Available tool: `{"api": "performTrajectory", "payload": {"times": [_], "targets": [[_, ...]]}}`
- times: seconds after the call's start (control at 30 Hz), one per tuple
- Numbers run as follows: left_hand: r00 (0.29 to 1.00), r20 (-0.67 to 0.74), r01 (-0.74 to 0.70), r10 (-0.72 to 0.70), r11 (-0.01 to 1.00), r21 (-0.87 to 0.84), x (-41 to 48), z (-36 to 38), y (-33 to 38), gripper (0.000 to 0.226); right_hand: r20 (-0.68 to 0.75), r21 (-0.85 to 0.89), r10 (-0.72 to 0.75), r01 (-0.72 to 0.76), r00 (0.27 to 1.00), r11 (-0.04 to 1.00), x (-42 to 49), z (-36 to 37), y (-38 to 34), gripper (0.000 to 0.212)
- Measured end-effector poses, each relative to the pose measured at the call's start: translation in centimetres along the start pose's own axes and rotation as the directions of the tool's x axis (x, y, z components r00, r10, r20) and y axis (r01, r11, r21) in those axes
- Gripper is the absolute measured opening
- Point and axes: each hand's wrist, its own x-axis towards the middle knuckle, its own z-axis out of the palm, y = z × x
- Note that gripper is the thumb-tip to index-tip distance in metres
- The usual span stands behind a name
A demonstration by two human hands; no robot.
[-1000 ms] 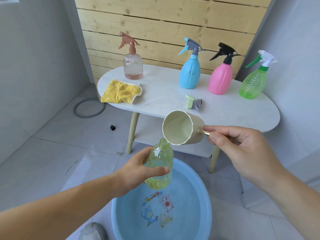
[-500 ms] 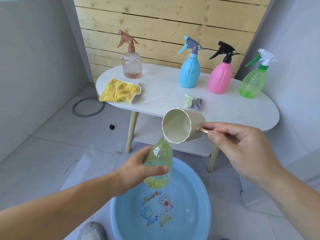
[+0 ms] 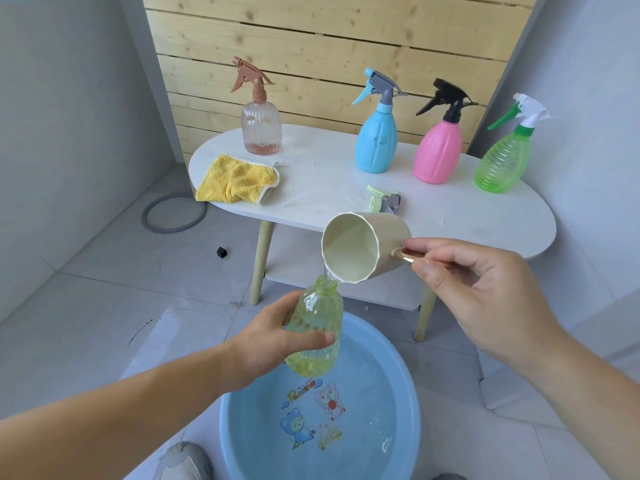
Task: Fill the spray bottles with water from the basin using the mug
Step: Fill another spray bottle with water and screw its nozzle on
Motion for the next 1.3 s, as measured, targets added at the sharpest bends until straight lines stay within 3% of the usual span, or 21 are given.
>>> {"api": "performTrajectory", "payload": {"times": [0.13, 0.27, 1.03, 1.23, 1.3], "targets": [[1.0, 0.003, -0.004, 0.004, 1.0, -0.007, 0.1, -0.1, -0.1, 0.063, -0.009, 0.003, -0.017, 0.017, 1.0, 1.0, 0.0, 0.2, -0.3, 0.022], [1.0, 0.001, -0.001, 0.001, 1.0, -0.009, 0.1, 0.0, -0.2, 0.063, -0.003, -0.024, -0.027, 0.027, 1.0, 0.999, 0.0, 0.2, 0.0, 0.01], [1.0, 0.007, -0.011, 0.011, 1.0, -0.02, 0.1, -0.1, -0.3, 0.067, 0.018, -0.087, -0.069, 0.07, 0.997, 0.994, 0.1, 0.3, 0.6, 0.011], [1.0, 0.009, -0.013, 0.014, 1.0, -0.023, 0.1, -0.1, -0.3, 0.063, 0.008, 0.038, 0.059, -0.059, 0.998, 0.998, 0.1, 0.3, 0.4, 0.027], [1.0, 0.01, -0.015, 0.016, 1.0, -0.024, 0.1, -0.1, -0.2, 0.063, 0.009, 0.06, 0.13, -0.131, 0.991, 0.99, 0.2, 0.3, 1.0, 0.019]]}}
